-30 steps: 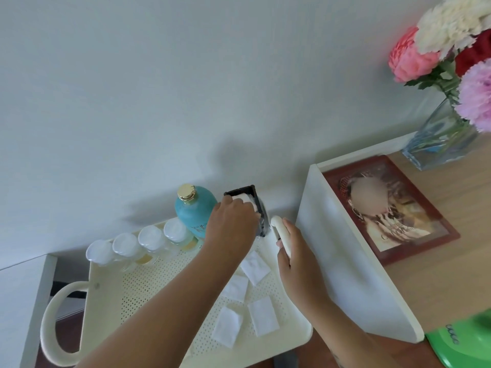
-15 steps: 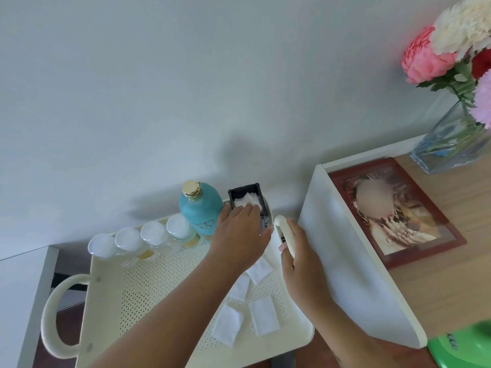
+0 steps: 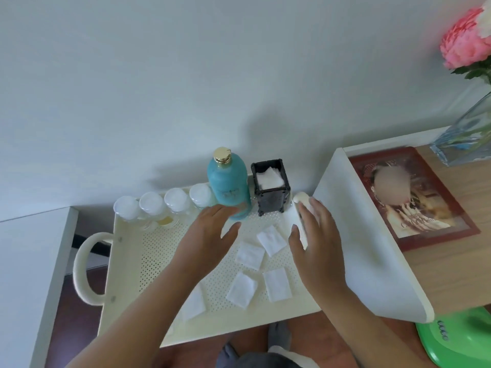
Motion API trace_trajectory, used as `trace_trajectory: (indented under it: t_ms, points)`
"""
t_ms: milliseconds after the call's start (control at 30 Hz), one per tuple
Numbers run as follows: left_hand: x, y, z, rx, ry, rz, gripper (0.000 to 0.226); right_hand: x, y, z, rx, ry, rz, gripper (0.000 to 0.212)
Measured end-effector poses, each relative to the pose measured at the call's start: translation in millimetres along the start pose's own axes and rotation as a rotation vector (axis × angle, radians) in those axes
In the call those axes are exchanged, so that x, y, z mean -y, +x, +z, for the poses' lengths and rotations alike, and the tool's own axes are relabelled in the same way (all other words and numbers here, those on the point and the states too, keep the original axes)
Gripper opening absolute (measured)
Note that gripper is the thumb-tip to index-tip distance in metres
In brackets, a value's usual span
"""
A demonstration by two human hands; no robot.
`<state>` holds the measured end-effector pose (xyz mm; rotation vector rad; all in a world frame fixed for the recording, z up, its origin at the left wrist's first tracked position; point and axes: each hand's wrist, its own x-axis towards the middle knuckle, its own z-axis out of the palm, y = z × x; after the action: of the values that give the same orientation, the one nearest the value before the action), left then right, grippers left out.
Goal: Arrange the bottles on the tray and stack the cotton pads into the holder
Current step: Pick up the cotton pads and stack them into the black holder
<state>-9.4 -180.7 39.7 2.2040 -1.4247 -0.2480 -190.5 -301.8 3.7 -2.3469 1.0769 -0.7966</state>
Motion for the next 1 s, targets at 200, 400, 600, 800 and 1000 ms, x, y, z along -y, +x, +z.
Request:
trace_trajectory:
  t_ms: [200,400,600,800,1000]
  points:
    - [73,-61,-11,0.057,-0.099,-0.351,0.017,36,-27,31,0.092,-0.141,-0.152,0.023]
    - [120,-119,-19,0.252,-0.100,-0.562,0.028,60,-55,75,0.645,0.034,-0.229,0.029]
    - [136,-148,-13,0.393,-0.001,-0.537,0.038,89,-81,116,0.778,-0.091,-0.376,0.033]
    - [148,-152,-2,0.422,-0.065,-0.519,0.046,104,-90,136,0.795,-0.169,-0.427,0.036]
    - [156,-151,3,0.474,-0.093,-0.506,0.032,107,-90,142,0.803,-0.189,-0.432,0.020]
